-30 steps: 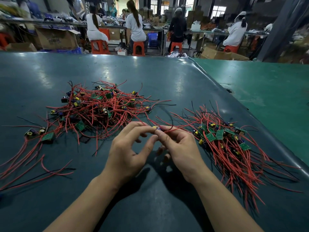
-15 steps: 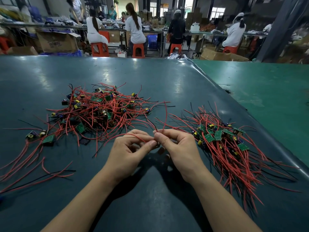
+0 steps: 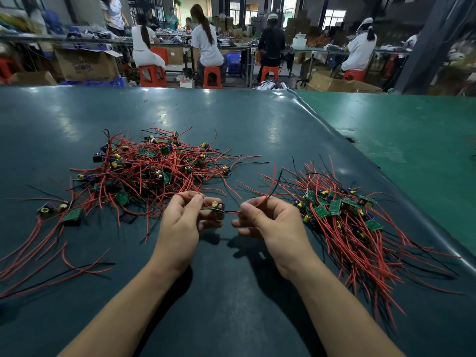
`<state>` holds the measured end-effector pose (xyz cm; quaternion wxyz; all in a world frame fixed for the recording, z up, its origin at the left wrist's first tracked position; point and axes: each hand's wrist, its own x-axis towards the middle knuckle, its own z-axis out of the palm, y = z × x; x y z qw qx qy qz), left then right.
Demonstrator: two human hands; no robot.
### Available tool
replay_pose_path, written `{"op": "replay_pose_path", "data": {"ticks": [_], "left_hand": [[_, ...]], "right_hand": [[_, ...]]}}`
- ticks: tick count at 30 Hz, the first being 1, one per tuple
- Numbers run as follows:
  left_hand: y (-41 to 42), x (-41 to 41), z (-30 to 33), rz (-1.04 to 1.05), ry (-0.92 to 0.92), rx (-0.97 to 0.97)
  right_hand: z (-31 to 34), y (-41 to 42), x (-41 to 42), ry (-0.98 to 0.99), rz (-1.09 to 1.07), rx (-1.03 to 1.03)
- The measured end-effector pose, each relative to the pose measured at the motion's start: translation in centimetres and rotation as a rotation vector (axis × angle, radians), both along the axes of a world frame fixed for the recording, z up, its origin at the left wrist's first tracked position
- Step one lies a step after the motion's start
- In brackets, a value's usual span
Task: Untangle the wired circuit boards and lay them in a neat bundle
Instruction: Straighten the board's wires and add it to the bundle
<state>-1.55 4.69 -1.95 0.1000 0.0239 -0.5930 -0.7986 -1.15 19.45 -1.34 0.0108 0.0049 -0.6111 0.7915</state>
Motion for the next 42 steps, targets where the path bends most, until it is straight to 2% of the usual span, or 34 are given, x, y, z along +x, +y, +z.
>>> {"op": "replay_pose_path", "data": {"ticks": [6,12,16,21,24,28,38,42], "left_hand": [[0.2,0.2,-0.3,-0.042,0.036,-0.193],[0.0,0.4,0.2,-0.097,0.061,-0.124],[0.3,0.7,0.1,-0.136,0.114,-0.173],[0.4,0.9,0.3,-0.159,0.117,-0.195],[0.4,1.0,0.5,-0.173,0.136,-0.279],[0.4,1.2,0.6,-0.185,0.113,-0.31],[0.6,1.6,1.0,-0.244,0.1,-0.252],[0.6,1.7,0.9,-0.249,0.105,-0.247]], "right_hand": [[-0.2,-0.1,-0.1,0.052,-0.05,0.008],[0.1,-0.1,-0.1,-0.004,-0.086,-0.13],[0.0,-0.6,0.2,-0.08,-0.025,-0.068],[0.2,-0.5,0.3,-0.083,-0.001,-0.001],[0.2,-0.5,0.4,-0.078,-0.002,0.018],[0.4,-0.1,0.0,-0.042,-0.114,0.028],[1.1,2.5,-1.4,-0.081,-0.349,-0.149],[1.0,2.7,-1.3,-0.137,-0.346,-0.218]]}}
